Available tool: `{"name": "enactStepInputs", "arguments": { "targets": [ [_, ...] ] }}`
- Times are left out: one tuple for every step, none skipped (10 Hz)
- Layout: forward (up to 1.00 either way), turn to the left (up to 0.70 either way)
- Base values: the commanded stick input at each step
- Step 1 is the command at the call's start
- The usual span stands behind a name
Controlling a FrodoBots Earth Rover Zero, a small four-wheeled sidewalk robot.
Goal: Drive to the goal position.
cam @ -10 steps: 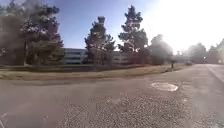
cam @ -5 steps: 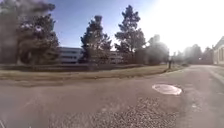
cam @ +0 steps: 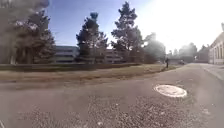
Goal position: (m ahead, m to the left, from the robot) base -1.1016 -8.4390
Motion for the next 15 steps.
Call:
{"name": "enactStepInputs", "arguments": {
  "targets": [
    [0.0, -0.7],
    [0.0, -0.7],
    [0.0, -0.7],
    [0.0, -0.7],
    [0.0, -0.7],
    [0.0, -0.7],
    [0.0, -0.7],
    [0.0, -0.7],
    [0.0, -0.7],
    [0.0, -0.7],
    [0.0, -0.7],
    [0.0, -0.7],
    [0.0, -0.7],
    [0.0, -0.7],
    [0.0, -0.7]
  ]
}}
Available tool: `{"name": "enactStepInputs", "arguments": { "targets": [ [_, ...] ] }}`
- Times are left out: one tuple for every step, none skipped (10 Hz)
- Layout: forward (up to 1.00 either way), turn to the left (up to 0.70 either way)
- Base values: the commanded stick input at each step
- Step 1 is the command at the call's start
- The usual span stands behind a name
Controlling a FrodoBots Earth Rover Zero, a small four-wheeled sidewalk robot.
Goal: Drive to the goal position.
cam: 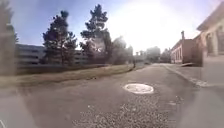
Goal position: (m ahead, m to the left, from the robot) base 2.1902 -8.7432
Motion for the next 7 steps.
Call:
{"name": "enactStepInputs", "arguments": {
  "targets": [
    [0.0, -0.7],
    [0.0, -0.43],
    [0.08, 0.0],
    [0.7, 0.0],
    [0.7, 0.0],
    [0.7, 0.0],
    [0.7, 0.0]
  ]
}}
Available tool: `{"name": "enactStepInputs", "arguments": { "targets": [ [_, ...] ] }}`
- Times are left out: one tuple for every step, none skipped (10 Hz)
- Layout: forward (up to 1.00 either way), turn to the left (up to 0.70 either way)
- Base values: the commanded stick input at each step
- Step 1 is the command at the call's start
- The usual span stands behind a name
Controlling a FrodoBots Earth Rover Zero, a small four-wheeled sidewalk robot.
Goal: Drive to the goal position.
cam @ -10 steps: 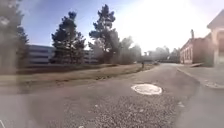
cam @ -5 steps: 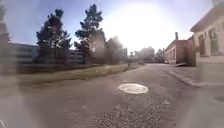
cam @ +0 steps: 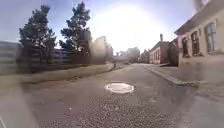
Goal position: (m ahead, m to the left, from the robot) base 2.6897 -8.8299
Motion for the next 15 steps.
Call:
{"name": "enactStepInputs", "arguments": {
  "targets": [
    [0.7, 0.0],
    [0.7, 0.0],
    [0.7, -0.04],
    [0.7, -0.12],
    [0.7, -0.07],
    [0.7, 0.0],
    [0.7, 0.0],
    [0.7, -0.03],
    [0.7, -0.14],
    [0.7, -0.14],
    [0.7, -0.14],
    [0.7, -0.14],
    [0.7, -0.14],
    [0.7, -0.14],
    [0.7, -0.14]
  ]
}}
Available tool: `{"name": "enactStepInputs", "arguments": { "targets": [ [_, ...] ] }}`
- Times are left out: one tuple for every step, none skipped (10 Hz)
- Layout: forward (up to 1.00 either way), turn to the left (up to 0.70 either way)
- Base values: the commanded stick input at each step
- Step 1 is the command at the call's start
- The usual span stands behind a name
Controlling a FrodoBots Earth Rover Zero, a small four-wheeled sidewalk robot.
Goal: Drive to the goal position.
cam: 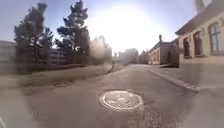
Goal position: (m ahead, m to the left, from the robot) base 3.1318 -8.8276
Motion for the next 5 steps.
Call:
{"name": "enactStepInputs", "arguments": {
  "targets": [
    [0.7, -0.14],
    [0.7, -0.14],
    [0.7, -0.14],
    [0.7, -0.14],
    [0.7, -0.11]
  ]
}}
